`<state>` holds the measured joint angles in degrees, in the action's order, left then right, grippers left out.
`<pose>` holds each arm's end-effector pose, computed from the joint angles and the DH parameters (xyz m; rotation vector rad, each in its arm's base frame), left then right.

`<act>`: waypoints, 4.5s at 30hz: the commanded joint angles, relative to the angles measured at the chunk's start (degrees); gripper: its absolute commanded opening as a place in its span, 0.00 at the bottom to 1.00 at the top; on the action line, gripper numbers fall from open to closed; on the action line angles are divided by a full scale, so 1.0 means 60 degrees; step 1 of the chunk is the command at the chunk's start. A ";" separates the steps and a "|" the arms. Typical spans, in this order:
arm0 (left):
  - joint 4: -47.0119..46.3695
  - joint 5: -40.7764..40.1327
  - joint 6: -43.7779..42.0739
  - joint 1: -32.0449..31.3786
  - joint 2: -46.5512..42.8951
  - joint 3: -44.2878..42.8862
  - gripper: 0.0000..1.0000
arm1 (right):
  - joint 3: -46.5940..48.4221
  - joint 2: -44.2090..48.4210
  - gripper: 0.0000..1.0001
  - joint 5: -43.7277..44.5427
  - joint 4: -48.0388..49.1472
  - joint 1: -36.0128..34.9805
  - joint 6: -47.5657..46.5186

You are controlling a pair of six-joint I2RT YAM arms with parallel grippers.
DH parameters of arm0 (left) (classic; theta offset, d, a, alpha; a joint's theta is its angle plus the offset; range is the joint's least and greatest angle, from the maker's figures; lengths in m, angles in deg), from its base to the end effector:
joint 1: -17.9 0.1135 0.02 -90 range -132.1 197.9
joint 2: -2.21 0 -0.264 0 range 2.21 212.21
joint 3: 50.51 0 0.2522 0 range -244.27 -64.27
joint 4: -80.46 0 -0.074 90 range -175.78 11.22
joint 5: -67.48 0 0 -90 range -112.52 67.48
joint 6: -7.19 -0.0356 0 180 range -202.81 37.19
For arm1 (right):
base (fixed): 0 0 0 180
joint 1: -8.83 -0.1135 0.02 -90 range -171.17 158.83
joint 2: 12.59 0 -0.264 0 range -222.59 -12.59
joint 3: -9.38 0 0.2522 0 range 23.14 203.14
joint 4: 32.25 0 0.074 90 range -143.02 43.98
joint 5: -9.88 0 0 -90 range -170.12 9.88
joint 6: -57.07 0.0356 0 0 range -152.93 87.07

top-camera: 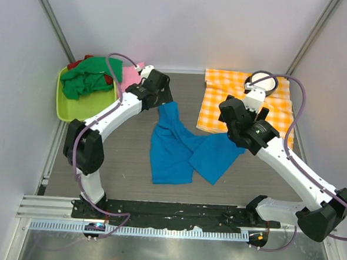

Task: Fold and stack the t-shirts

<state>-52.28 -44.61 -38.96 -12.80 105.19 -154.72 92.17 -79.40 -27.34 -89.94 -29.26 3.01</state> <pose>0.3557 -0.1956 0.2992 -0.4439 2.2665 -0.2053 0.1984 0.1195 0.3620 0.3962 1.9535 -0.2458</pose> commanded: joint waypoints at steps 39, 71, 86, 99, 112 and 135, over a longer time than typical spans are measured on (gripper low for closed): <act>0.0401 -0.2221 0.5186 -0.3116 -1.1272 0.9746 0.85 | 0.1564 -0.5186 0.98 -0.6393 0.1885 -0.2907 -0.2080; 0.2312 -0.3570 0.5332 -0.3116 -1.3281 0.9656 0.87 | 0.1253 -0.7176 0.64 -0.5412 0.2311 -0.6235 -0.1596; 0.2357 -0.3819 0.5083 -0.3116 -1.2989 0.9246 0.87 | 0.2906 -0.6389 0.01 -0.3701 0.1739 -0.6279 -0.1449; 0.1201 -0.2590 0.4660 -0.3131 -1.2300 0.9392 0.86 | 0.8122 -0.6356 0.01 -0.0215 0.0626 -0.2562 -0.2094; 0.0058 -0.2076 0.4088 -0.3116 -1.1495 0.9641 0.86 | 0.4990 -0.3559 0.01 0.0114 0.0319 -0.0757 -0.1933; -0.1656 -0.2294 0.2857 -0.3116 -0.7967 0.7842 0.86 | -0.1089 0.1028 0.01 0.0916 -0.2714 -0.4742 0.2399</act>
<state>-59.84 -54.24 -19.27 -31.49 53.36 -103.69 94.01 -73.52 -26.18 -100.87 -58.90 6.33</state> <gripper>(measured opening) 0.857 0.041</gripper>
